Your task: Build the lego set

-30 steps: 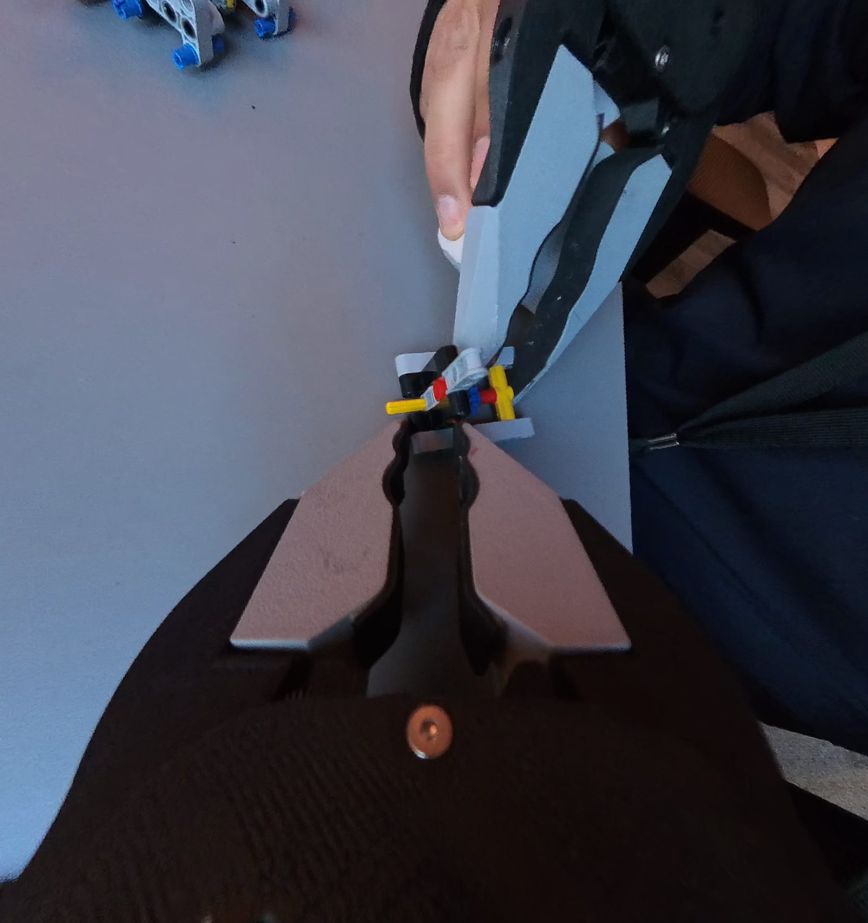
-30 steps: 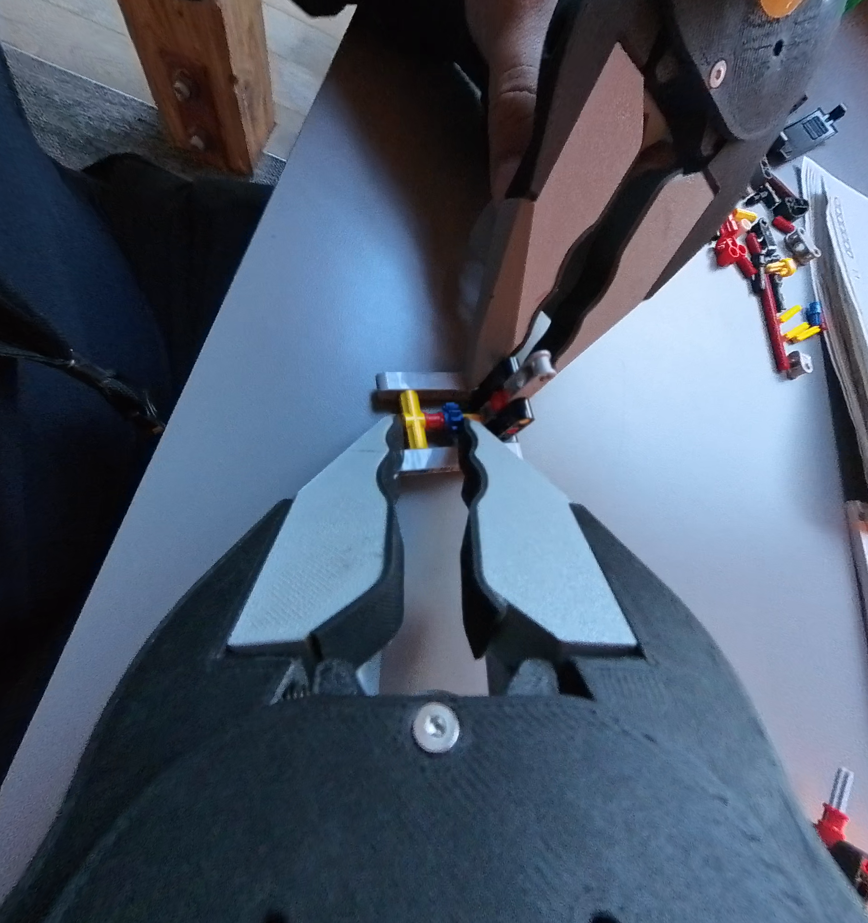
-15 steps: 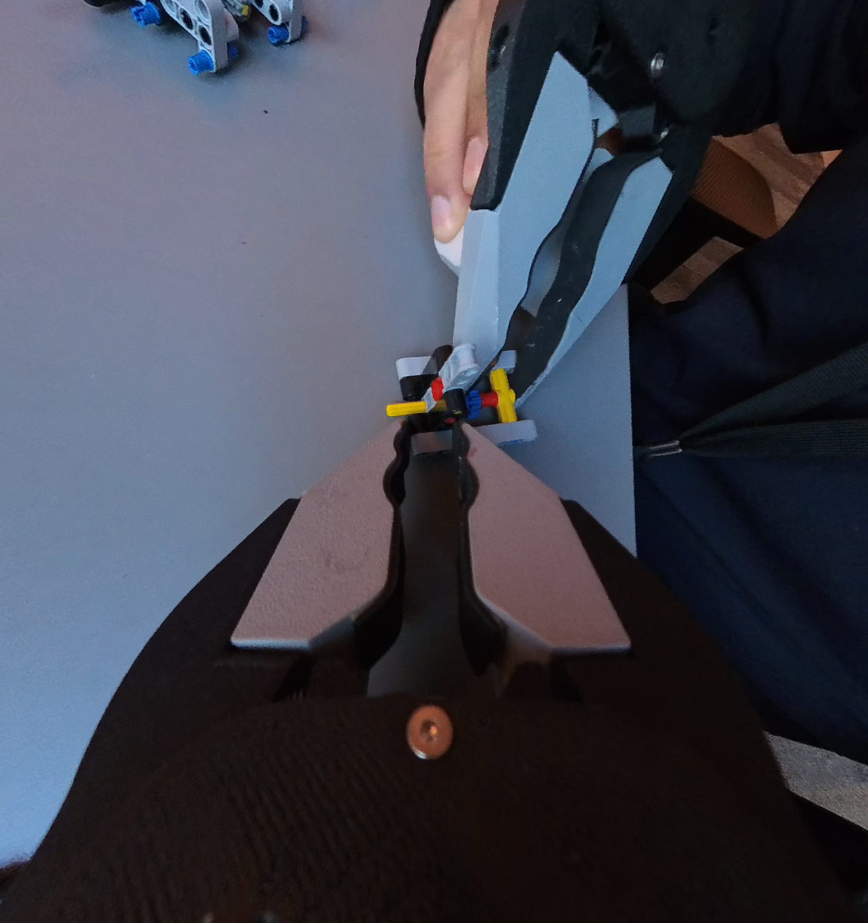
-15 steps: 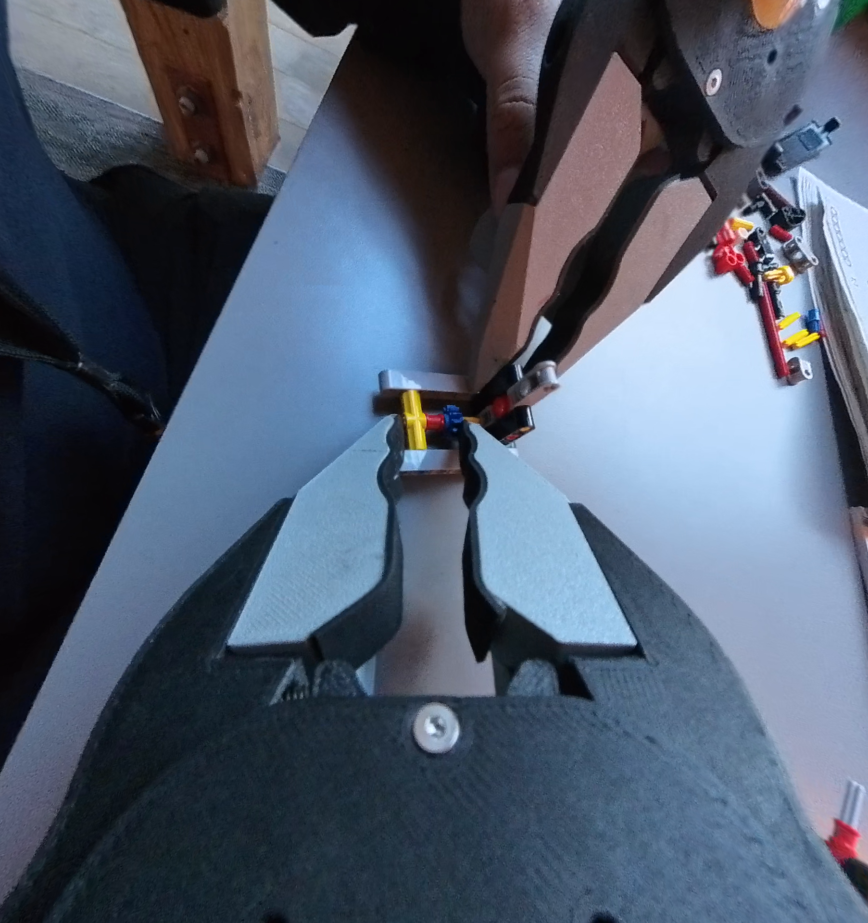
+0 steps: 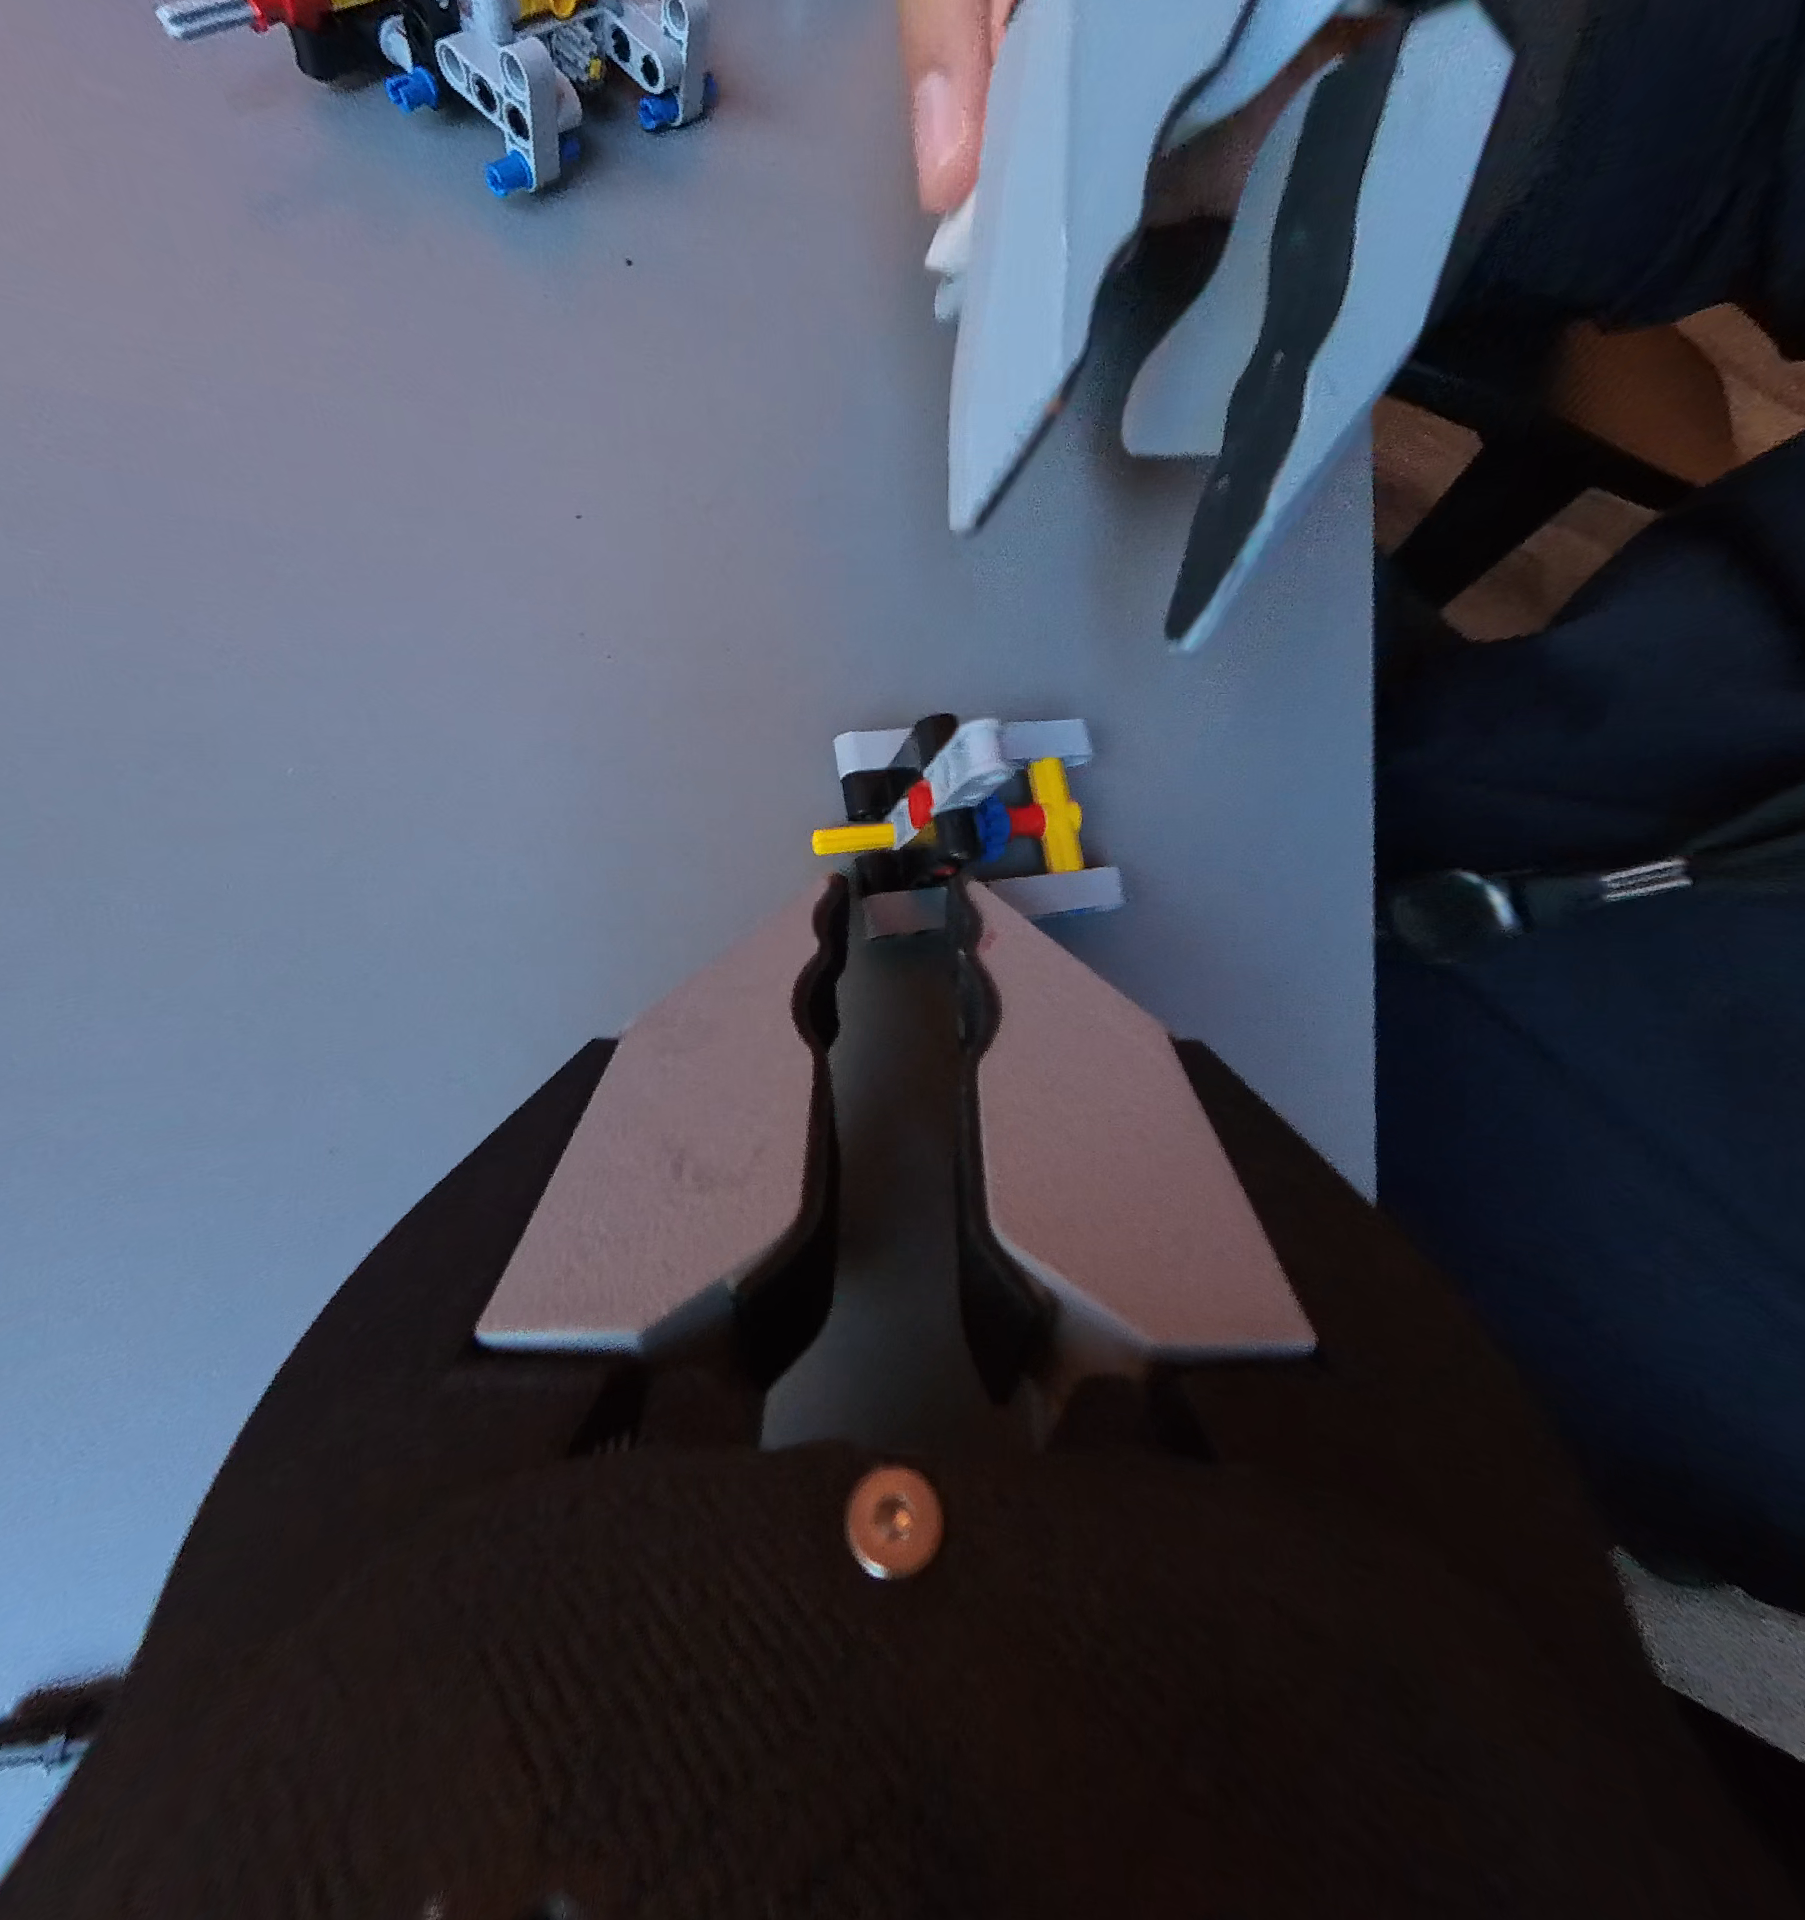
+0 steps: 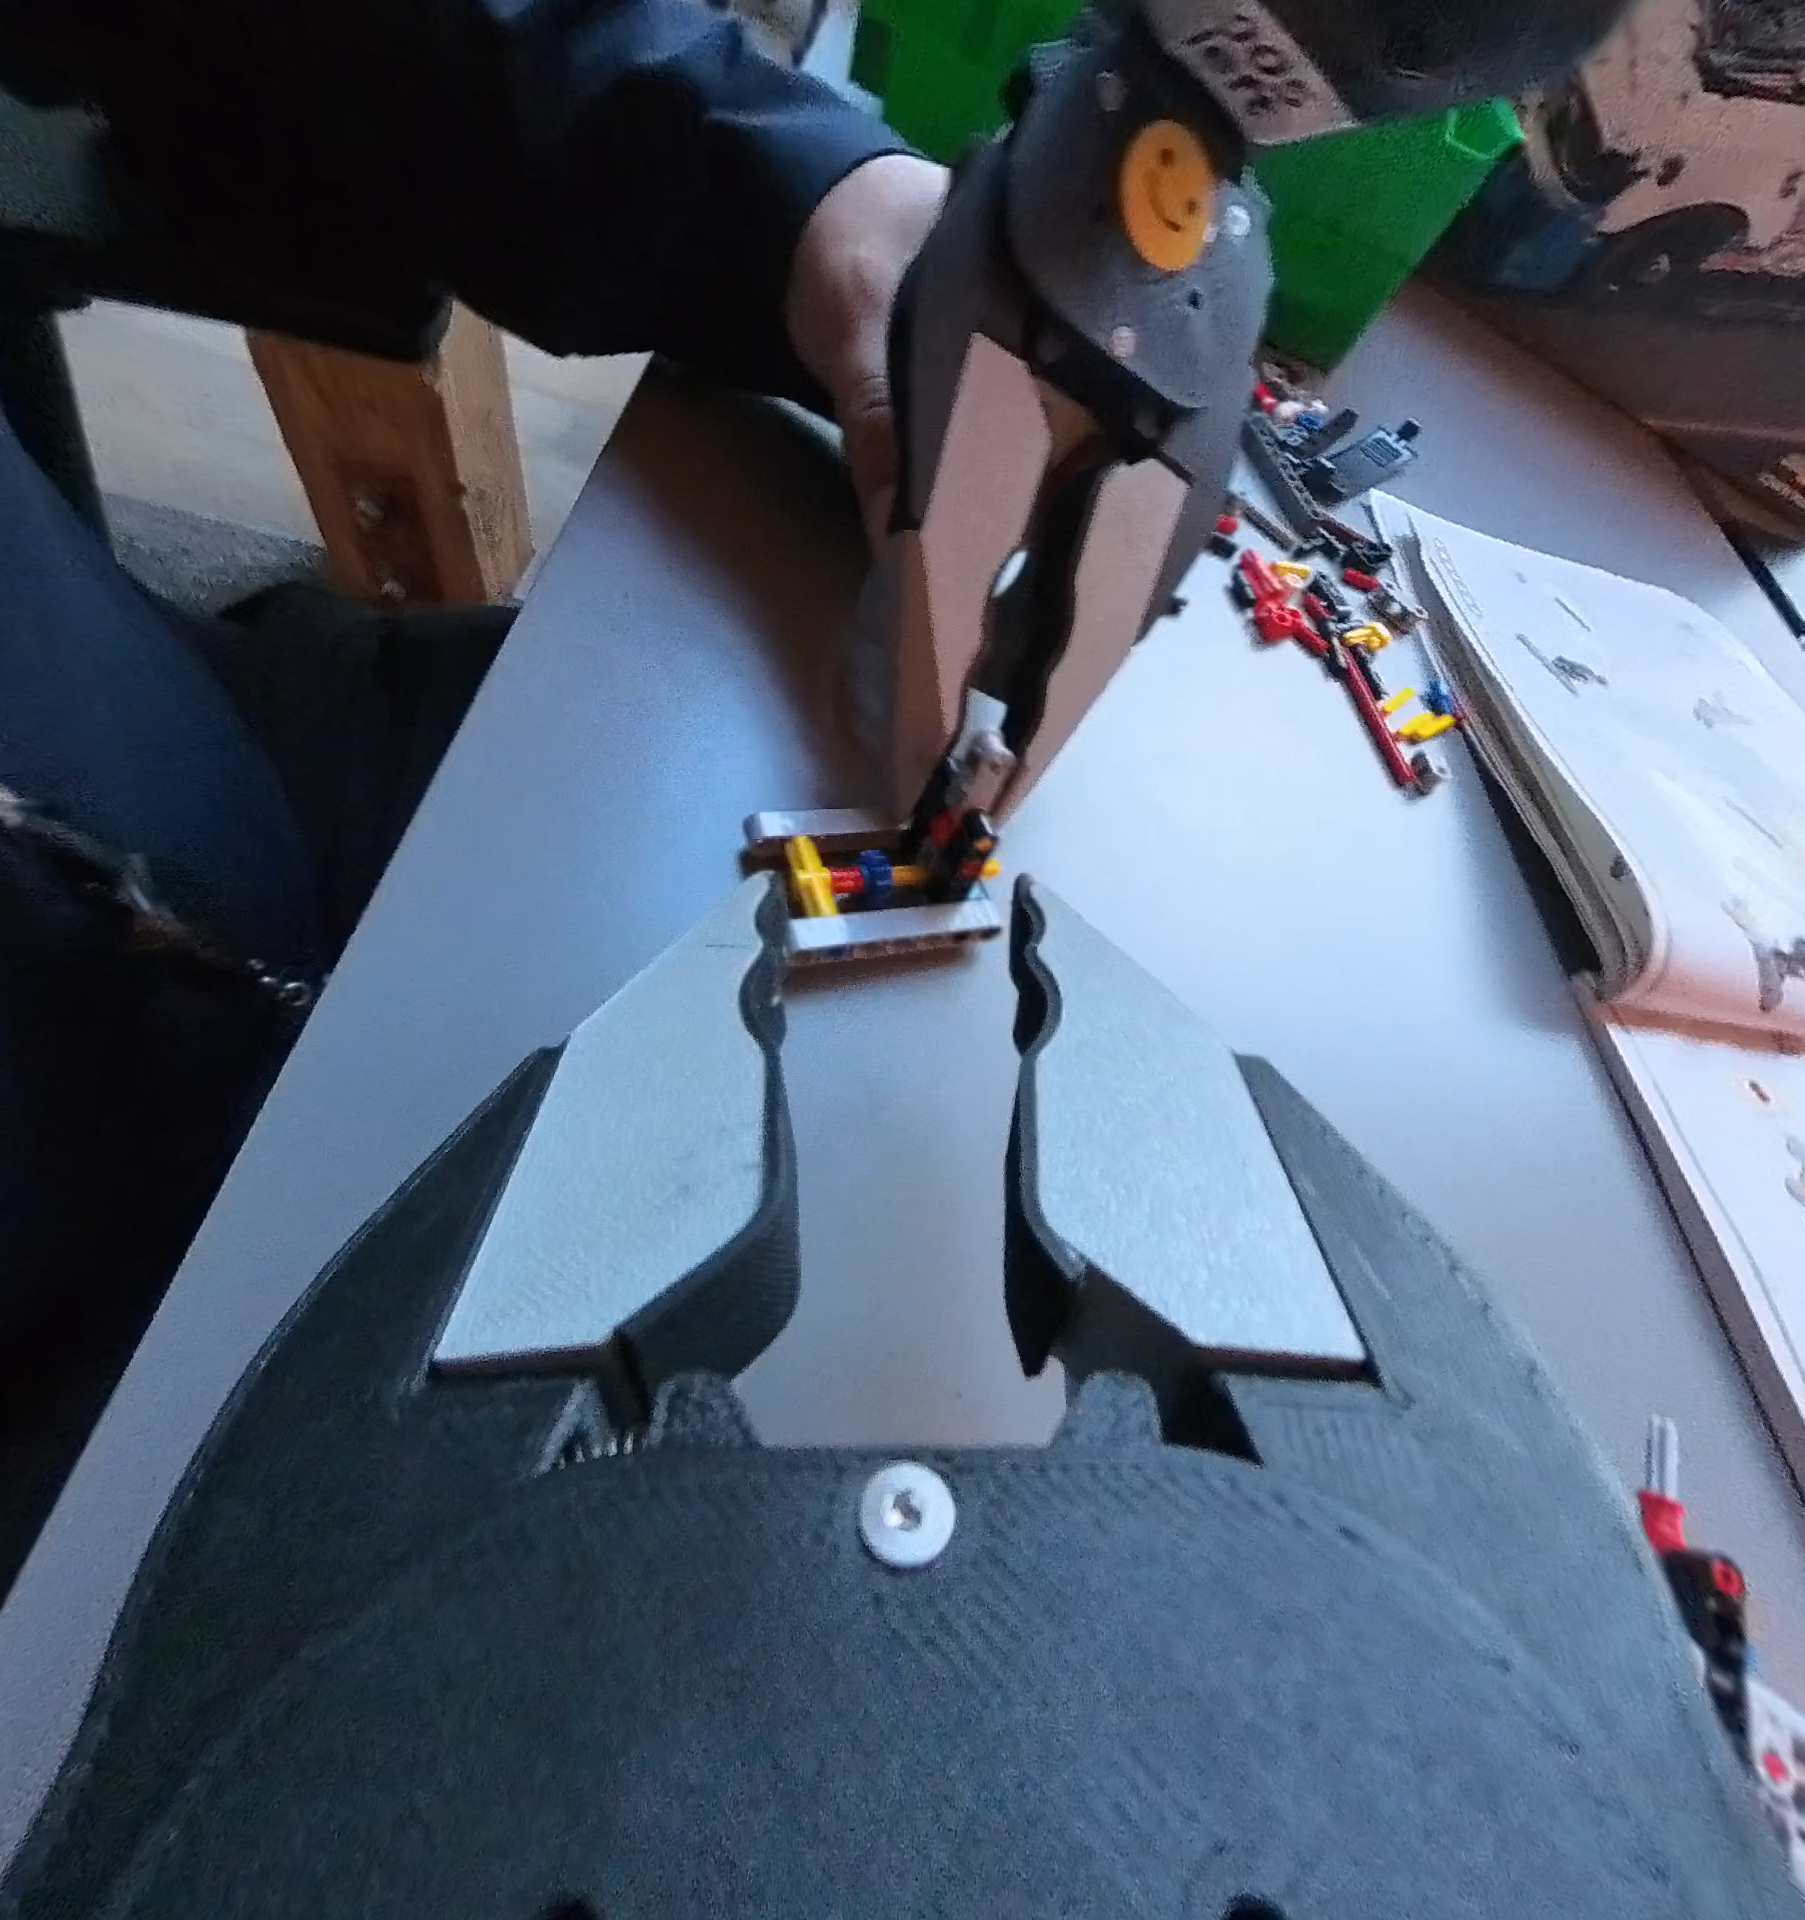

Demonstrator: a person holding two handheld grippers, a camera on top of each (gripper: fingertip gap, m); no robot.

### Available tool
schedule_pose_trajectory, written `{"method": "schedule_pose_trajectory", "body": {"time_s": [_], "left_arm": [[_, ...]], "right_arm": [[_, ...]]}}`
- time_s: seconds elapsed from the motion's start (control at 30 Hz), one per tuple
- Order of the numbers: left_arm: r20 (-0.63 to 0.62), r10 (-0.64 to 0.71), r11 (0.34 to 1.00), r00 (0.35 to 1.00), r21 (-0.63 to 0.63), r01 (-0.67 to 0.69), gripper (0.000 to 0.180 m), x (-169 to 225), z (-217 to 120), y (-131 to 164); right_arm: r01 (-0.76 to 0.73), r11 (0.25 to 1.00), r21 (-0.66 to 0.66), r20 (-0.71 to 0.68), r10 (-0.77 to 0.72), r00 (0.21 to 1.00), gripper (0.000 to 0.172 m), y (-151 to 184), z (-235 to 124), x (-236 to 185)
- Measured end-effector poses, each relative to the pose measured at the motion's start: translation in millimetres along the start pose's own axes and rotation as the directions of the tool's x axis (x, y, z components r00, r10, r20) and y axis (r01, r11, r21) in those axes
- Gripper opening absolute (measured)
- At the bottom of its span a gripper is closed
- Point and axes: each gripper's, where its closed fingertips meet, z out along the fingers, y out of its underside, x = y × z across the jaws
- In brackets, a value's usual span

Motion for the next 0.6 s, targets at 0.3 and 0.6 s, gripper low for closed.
{"method": "schedule_pose_trajectory", "body": {"time_s": [0.3, 0.6], "left_arm": [[0.126, -0.107, 0.993, 0.986, 0.072, 0.099, 0.031, 2, -24, 4], [0.255, -0.200, 0.980, 0.946, 0.055, 0.193, 0.073, 32, -1, 10]], "right_arm": [[-0.132, 0.990, 0.054, -0.013, 0.133, 0.991, 0.040, 2, -15, 20], [-0.123, 0.971, -0.205, 0.164, 0.158, 0.974, 0.073, 29, 17, 0]]}}
